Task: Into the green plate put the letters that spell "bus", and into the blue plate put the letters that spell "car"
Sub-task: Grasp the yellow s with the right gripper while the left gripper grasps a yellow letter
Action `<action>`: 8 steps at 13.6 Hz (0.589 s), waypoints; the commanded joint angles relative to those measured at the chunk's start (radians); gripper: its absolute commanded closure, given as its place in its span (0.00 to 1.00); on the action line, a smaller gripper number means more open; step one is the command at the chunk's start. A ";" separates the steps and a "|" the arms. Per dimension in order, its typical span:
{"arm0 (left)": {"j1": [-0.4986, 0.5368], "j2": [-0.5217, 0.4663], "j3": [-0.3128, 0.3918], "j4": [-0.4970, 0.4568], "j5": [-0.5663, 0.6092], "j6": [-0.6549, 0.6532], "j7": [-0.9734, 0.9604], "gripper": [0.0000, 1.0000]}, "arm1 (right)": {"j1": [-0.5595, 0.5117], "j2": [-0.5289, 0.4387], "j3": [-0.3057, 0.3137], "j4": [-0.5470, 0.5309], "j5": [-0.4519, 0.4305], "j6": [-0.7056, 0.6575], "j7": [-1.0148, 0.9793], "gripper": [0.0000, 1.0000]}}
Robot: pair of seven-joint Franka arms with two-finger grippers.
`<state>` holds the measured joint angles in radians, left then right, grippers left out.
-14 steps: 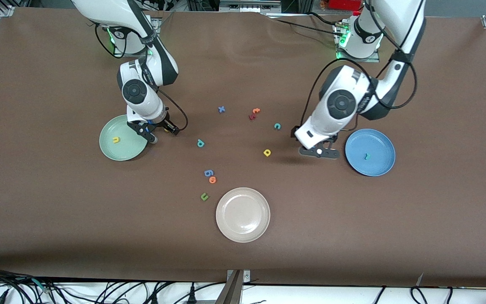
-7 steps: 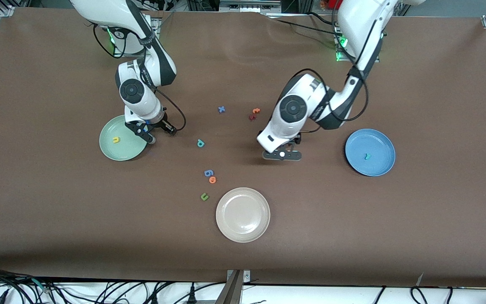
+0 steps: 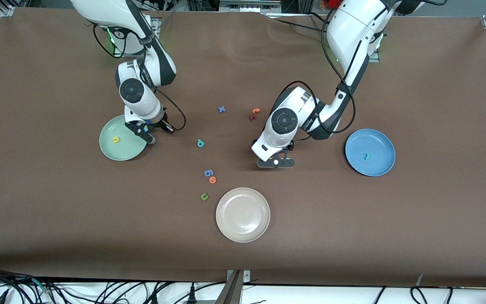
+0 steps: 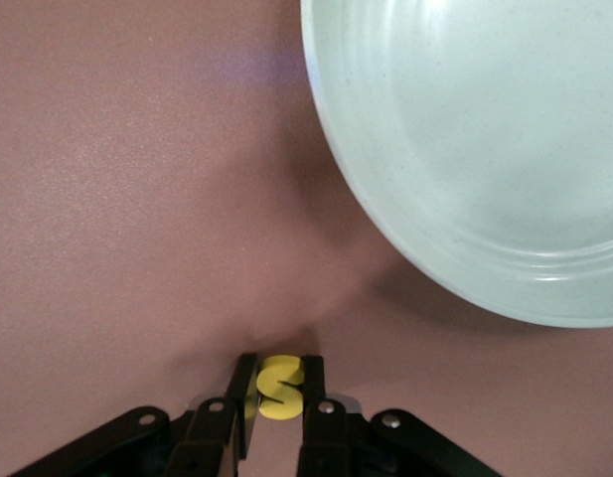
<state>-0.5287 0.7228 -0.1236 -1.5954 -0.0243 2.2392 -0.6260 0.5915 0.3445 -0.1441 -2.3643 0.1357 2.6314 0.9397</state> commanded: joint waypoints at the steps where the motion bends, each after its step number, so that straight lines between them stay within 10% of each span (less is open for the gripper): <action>1: -0.019 0.035 0.009 0.048 -0.005 0.019 -0.009 0.08 | -0.004 -0.013 0.003 -0.020 0.021 0.009 -0.028 1.00; 8: -0.030 0.052 0.013 0.031 0.043 0.092 -0.035 0.08 | -0.004 -0.117 -0.051 0.133 0.019 -0.348 -0.062 1.00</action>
<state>-0.5452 0.7546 -0.1222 -1.5882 -0.0061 2.3262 -0.6416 0.5919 0.2862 -0.1616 -2.2883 0.1357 2.4296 0.9283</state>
